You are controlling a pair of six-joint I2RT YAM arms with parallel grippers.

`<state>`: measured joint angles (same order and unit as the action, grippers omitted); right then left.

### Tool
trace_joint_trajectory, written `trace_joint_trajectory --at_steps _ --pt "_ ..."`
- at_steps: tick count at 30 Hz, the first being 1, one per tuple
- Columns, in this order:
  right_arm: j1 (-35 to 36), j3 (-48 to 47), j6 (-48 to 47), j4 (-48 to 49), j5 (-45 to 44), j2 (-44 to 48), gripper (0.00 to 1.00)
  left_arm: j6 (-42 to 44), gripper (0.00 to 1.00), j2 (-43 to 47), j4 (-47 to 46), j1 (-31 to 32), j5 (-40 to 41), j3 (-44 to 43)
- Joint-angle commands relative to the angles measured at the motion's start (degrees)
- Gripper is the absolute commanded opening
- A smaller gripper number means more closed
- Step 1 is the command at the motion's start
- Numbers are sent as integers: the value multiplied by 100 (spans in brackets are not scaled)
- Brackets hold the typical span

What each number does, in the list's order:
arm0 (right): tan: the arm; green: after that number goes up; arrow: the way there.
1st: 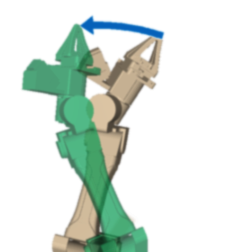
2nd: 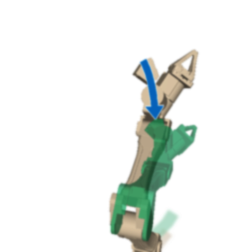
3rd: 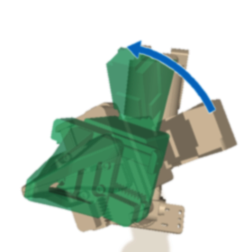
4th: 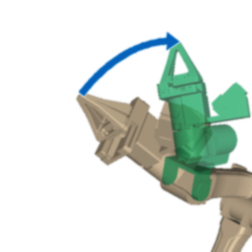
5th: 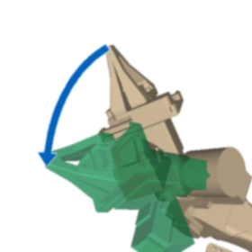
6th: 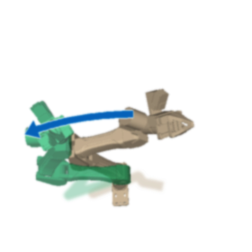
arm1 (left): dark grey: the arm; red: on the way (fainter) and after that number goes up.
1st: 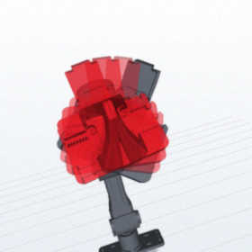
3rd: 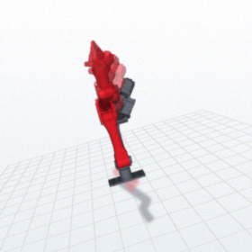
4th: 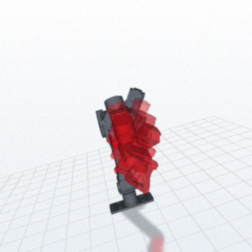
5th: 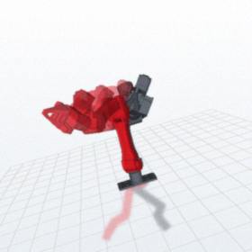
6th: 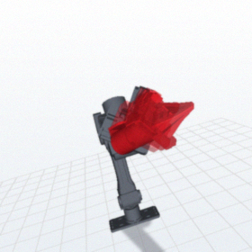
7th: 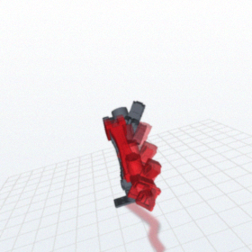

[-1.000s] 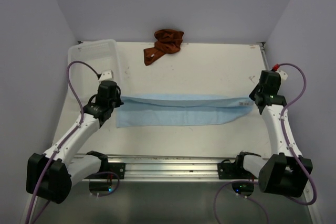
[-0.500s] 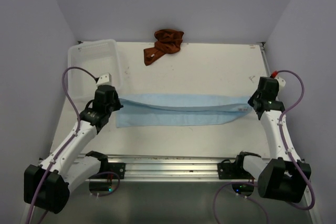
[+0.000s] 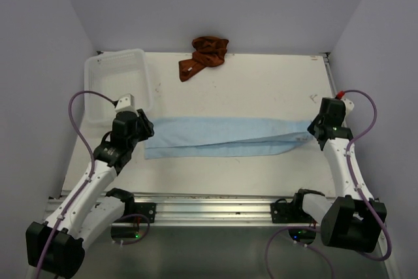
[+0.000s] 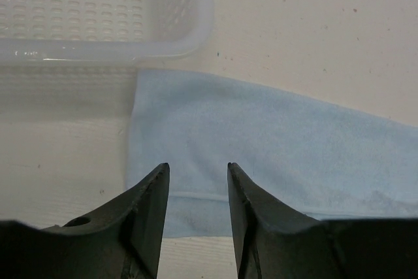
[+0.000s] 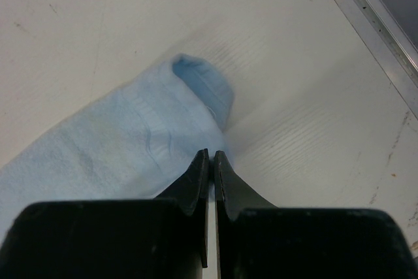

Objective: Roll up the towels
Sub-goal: Fold the towel

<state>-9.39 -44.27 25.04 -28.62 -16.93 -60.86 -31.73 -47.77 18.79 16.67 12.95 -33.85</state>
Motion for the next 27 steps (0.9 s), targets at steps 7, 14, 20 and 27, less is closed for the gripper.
trace_joint_trajectory --at_steps 7,14,20,27 --pt "-28 120 63 225 180 -14 0 -44 47 31 -156 -32 -126 -245" --pt "-28 103 -43 120 137 258 8 -27 47 -127 -481 -32 -354 -149" --pt "-28 42 54 -46 58 470 38 -18 47 -241 -771 -32 -521 53" --pt "-37 -73 230 -170 -337 611 52 17 48 -347 -1052 -32 -784 36"
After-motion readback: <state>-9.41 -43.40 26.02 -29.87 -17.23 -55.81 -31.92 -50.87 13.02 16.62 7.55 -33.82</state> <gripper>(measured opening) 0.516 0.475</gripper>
